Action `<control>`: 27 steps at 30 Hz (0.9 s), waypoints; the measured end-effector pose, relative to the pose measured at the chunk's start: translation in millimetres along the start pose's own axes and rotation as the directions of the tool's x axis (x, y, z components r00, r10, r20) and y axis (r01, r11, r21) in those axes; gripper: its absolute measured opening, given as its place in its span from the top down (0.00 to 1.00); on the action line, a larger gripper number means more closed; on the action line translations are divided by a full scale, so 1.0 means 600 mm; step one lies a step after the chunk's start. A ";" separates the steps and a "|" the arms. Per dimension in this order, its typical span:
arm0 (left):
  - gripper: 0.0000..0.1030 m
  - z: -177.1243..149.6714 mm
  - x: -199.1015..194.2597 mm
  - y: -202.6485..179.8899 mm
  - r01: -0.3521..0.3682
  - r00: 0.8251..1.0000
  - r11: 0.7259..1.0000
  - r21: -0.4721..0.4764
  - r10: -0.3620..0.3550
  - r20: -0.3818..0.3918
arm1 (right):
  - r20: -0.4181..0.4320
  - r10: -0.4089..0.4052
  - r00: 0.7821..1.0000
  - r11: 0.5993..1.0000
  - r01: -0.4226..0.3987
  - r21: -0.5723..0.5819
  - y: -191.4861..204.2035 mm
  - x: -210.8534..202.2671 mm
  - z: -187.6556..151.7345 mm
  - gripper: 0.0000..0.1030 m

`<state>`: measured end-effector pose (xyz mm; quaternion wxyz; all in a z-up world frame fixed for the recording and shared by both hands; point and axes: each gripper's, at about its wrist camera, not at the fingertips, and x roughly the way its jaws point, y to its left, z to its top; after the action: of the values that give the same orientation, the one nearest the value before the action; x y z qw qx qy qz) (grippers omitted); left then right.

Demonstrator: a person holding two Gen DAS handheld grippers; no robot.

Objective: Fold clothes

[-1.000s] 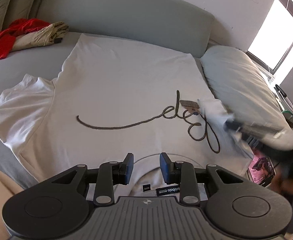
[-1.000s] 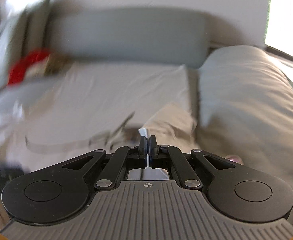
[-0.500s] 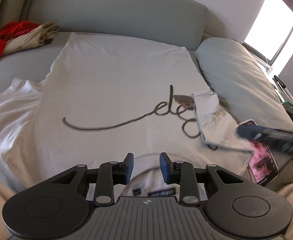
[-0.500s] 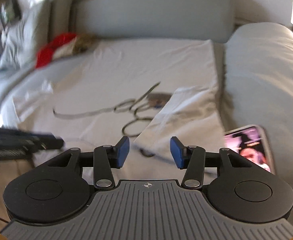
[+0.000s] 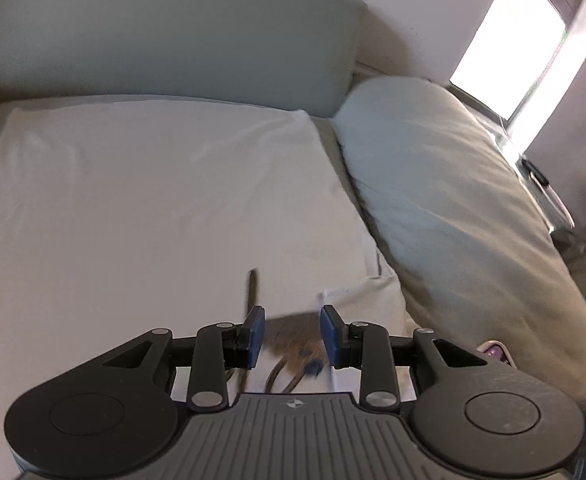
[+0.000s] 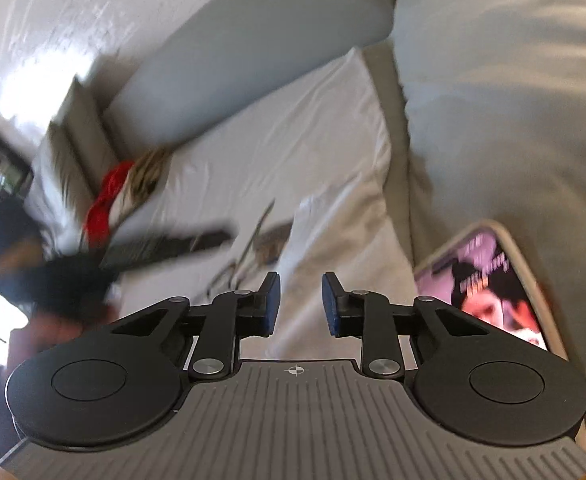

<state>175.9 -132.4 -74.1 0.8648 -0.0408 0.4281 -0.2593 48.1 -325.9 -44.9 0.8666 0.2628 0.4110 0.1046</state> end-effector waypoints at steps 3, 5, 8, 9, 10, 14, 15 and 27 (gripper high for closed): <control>0.69 0.005 0.029 -0.015 0.004 1.000 0.998 0.060 -0.004 -0.003 | -0.071 -0.036 0.997 0.999 0.035 -0.024 -0.010 0.025 -0.013 0.71; 0.70 0.005 0.044 -0.027 -0.012 1.000 0.990 0.139 0.011 0.005 | -0.079 -0.031 0.996 0.999 0.029 -0.030 -0.018 0.033 -0.017 0.72; 0.72 -0.003 0.054 -0.045 -0.024 0.999 0.957 0.289 0.015 0.031 | -0.088 0.000 0.996 1.000 0.000 -0.005 -0.029 0.035 -0.017 0.72; 0.72 -0.006 0.056 -0.048 -0.014 0.999 0.945 0.326 0.003 0.035 | -0.091 0.011 0.996 1.000 -0.011 0.005 -0.033 0.035 -0.016 0.72; 0.72 -0.008 0.057 -0.051 0.000 0.999 0.939 0.344 -0.011 0.031 | -0.094 0.022 0.995 1.000 -0.021 0.015 -0.037 0.036 -0.015 0.72; 0.75 -0.009 0.067 -0.046 0.041 0.999 0.943 0.330 -0.040 -0.011 | -0.100 0.041 0.994 0.999 -0.037 0.036 -0.045 0.039 -0.020 0.72; 0.75 -0.009 0.070 -0.043 0.050 0.999 0.946 0.321 -0.045 -0.022 | -0.101 0.042 0.994 0.999 -0.038 0.036 -0.045 0.041 -0.020 0.72; 0.98 -0.040 0.052 -0.094 -0.061 0.997 0.826 0.560 0.026 0.070 | -0.106 0.051 0.993 0.997 -0.045 0.055 -0.049 0.045 -0.021 0.72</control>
<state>150.0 -192.7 -95.2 0.8565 0.2176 0.3080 -0.3525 55.0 -335.1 -84.9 0.8333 0.2892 0.4532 0.1288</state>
